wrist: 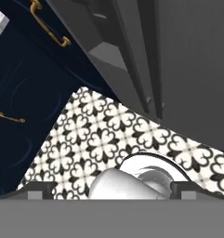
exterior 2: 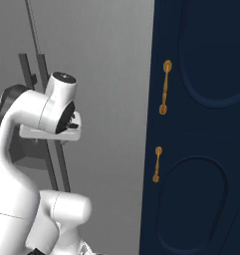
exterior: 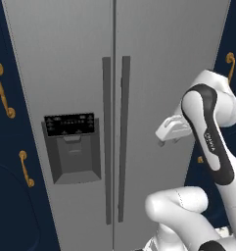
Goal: Grab a lemon wedge from the fridge and one ice cube from the ice bowl, and put them in the glass of lemonade.
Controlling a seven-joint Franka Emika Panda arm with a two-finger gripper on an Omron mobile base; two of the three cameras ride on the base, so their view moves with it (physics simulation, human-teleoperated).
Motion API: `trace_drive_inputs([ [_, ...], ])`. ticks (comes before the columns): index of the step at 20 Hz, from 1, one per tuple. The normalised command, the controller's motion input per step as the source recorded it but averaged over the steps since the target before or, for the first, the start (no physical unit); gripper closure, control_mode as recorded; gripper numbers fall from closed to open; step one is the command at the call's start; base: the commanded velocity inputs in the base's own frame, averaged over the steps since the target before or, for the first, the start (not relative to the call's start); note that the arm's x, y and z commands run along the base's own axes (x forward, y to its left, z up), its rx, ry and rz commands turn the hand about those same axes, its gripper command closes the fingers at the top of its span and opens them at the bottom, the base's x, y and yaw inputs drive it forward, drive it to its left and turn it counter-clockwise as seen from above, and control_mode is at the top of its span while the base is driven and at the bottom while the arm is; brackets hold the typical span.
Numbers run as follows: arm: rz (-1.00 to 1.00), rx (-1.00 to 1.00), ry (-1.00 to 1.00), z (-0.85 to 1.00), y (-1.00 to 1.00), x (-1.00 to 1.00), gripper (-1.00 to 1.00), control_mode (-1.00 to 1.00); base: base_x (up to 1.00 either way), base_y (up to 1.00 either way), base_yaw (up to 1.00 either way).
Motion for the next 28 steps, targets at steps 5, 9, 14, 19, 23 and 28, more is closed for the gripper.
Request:
trace_drive_inputs([
  [5,0.0,0.0,0.0,0.0,0.03,-0.09,-1.0,1.0,-0.55,0.73,0.32],
  [9,0.0,0.0,0.0,0.0,0.0,0.0,-1.0,1.0,-0.07,0.56,0.52],
  [14,0.0,0.0,0.0,0.0,0.0,0.0,-1.0,1.0,0.2,0.56,0.65],
  [19,0.0,0.0,0.0,0.0,0.0,0.0,-1.0,1.0,0.48,0.55,0.7],
  [23,0.0,0.0,0.0,0.0,0.0,0.0,-1.0,1.0,0.48,0.75,0.5],
  [28,0.0,0.0,0.0,0.0,0.0,0.0,-1.0,1.0,0.64,0.47,0.26],
])
